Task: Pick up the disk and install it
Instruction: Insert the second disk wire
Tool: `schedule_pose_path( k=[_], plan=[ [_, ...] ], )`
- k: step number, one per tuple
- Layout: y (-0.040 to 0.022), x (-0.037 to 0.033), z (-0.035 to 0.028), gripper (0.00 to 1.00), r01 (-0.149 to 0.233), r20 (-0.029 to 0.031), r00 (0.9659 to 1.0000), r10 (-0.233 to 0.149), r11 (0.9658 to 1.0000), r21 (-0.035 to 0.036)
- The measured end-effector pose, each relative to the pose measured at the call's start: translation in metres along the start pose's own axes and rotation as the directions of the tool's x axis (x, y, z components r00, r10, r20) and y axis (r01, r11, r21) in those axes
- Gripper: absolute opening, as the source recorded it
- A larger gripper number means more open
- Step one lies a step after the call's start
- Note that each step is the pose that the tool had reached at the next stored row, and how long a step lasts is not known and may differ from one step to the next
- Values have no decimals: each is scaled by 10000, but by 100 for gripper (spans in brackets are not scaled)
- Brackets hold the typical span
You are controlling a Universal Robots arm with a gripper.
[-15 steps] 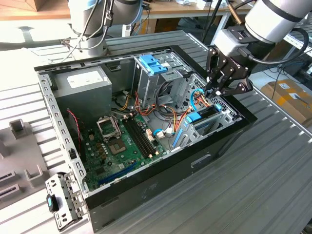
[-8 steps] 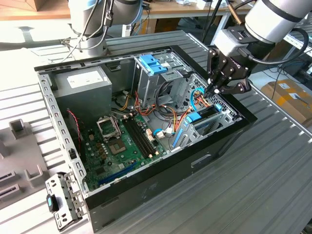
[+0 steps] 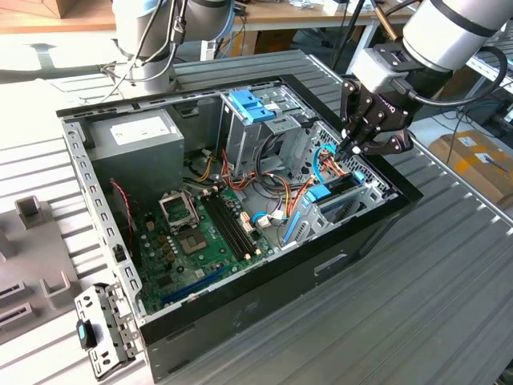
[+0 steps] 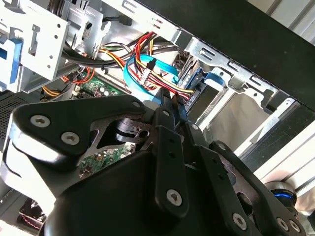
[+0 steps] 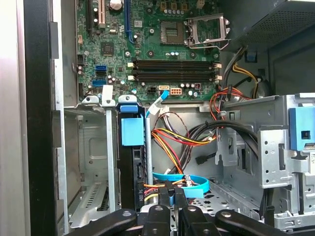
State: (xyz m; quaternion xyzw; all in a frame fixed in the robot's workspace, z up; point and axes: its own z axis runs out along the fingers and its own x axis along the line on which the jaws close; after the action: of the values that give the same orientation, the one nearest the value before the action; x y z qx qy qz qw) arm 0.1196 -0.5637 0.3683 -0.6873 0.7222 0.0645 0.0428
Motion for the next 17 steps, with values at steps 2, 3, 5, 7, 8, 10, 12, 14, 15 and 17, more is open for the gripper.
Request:
schedule_pose_path(
  k=[2,3,5,7,8,10,12,14,15,17],
  plan=[
    [6,1,2,16,-1,3,10000,1,10000,1],
    [21,1,3,16,-1,3,10000,1,10000,1],
    [59,3,3,16,0,1,10000,-1,10000,2],
    [107,6,8,16,1,1,10000,-1,10000,2],
    [140,8,11,16,1,1,10000,-1,10000,2],
    [193,12,16,16,0,2,10000,0,10000,2],
    [222,13,18,16,0,1,10000,0,10000,2],
    [255,16,21,16,0,1,10000,0,10000,2],
    [272,16,23,16,0,0,10000,0,10000,2],
    [291,21,30,16,0,-1,10000,0,10000,2]
  ],
)
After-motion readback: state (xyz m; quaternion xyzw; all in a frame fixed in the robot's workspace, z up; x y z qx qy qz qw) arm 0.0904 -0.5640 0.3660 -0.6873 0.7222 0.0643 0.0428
